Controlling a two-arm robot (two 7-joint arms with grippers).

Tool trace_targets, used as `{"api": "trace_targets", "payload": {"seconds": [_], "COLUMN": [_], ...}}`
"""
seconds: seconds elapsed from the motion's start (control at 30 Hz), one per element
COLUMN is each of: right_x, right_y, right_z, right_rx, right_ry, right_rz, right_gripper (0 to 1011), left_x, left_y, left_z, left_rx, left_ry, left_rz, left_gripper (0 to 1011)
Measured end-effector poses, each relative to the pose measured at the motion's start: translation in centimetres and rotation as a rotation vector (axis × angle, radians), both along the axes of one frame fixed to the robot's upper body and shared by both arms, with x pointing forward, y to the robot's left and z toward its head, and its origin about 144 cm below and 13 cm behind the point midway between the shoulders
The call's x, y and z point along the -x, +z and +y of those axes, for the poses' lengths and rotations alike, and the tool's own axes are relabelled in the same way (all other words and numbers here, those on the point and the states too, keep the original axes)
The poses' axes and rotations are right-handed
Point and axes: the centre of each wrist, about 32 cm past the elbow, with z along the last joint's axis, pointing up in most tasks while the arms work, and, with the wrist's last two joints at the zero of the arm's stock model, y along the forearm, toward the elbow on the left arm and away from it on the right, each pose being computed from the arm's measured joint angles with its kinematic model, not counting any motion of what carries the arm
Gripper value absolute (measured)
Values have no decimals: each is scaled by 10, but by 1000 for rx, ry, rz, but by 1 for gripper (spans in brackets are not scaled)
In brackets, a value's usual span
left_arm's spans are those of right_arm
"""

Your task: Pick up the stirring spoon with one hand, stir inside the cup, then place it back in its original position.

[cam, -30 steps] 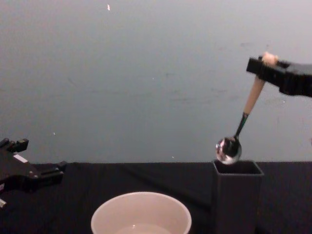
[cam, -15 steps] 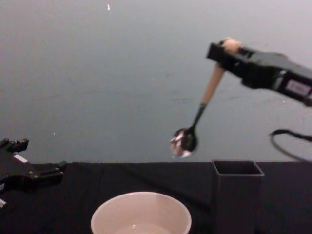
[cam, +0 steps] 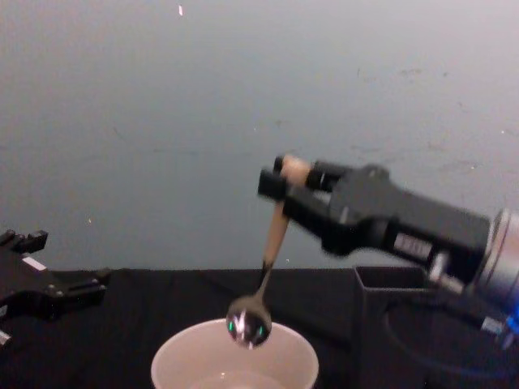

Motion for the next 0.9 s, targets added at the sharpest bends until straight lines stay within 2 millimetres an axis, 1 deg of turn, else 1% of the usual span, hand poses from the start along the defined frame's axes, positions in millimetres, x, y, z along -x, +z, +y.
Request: {"api": "trace_targets", "payload": {"seconds": [0.27, 0.43, 0.57, 0.9], "right_x": [-4, -7, -10, -16], "right_y": [-23, -33, -39, -45], "right_z": [9, 15, 21, 30], "right_rx": [55, 68, 73, 88], "right_ry": [13, 13, 14, 19], "right_rz": [-54, -71, -73, -61], "right_gripper": [215, 215, 215, 215], "left_x": [0, 0, 0, 0], "left_y": [0, 0, 0, 0], "left_z": [0, 0, 0, 0], "left_rx": [0, 0, 0, 0], "left_ry": [0, 0, 0, 0], "left_rz": [0, 0, 0, 0], "left_gripper": [1001, 1001, 1001, 1001]}}
